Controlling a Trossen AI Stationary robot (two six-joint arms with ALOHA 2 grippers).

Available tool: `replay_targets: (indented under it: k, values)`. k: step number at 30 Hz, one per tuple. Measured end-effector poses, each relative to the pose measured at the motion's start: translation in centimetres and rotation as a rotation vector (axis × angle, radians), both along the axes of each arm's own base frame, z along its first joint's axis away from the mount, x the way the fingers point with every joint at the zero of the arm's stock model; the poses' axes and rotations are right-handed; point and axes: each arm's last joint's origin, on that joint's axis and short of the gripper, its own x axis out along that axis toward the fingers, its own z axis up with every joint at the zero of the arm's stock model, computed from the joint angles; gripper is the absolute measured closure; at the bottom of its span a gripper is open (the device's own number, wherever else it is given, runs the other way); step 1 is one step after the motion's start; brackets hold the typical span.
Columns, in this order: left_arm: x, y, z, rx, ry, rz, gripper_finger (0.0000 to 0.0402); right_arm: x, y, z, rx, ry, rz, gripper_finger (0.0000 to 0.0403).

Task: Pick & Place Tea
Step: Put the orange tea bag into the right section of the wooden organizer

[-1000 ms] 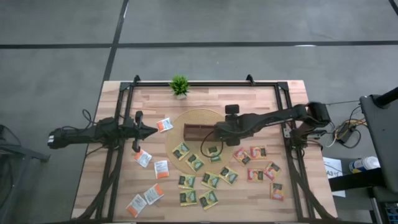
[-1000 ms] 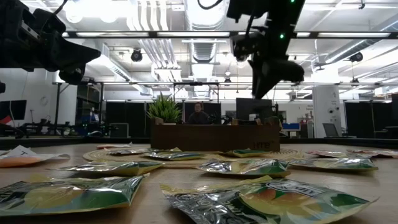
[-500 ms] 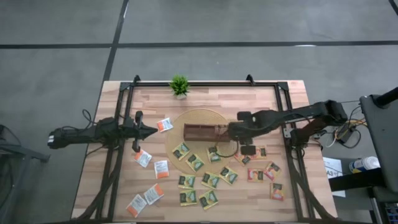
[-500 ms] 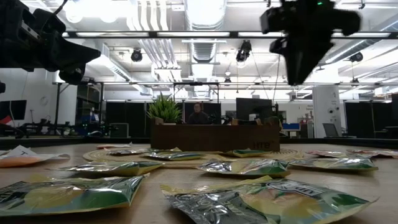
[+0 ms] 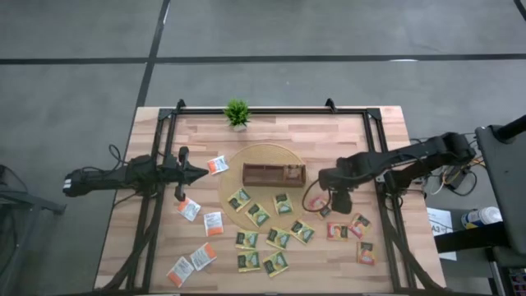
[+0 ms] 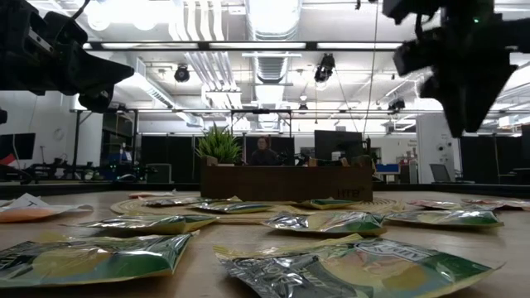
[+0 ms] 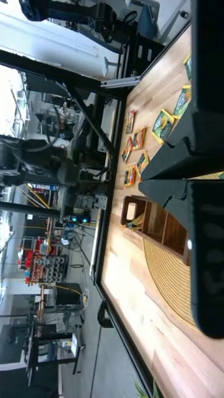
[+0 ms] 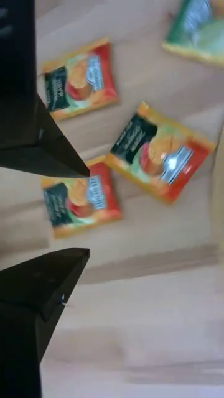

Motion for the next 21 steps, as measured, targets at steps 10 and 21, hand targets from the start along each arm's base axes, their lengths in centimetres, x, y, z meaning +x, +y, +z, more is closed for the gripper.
replay_targets:
  k: [10,21]
  values:
    - [0.0,0.0,0.0,0.000,0.000,0.000,0.0402,-1.8,0.6,-1.5,0.043,0.089,-0.542,0.0204]
    - [0.0,0.0,0.0,0.000,0.000,0.000,0.0402,-2.3,1.6,-2.2,0.009,0.072,-0.848,0.0204]
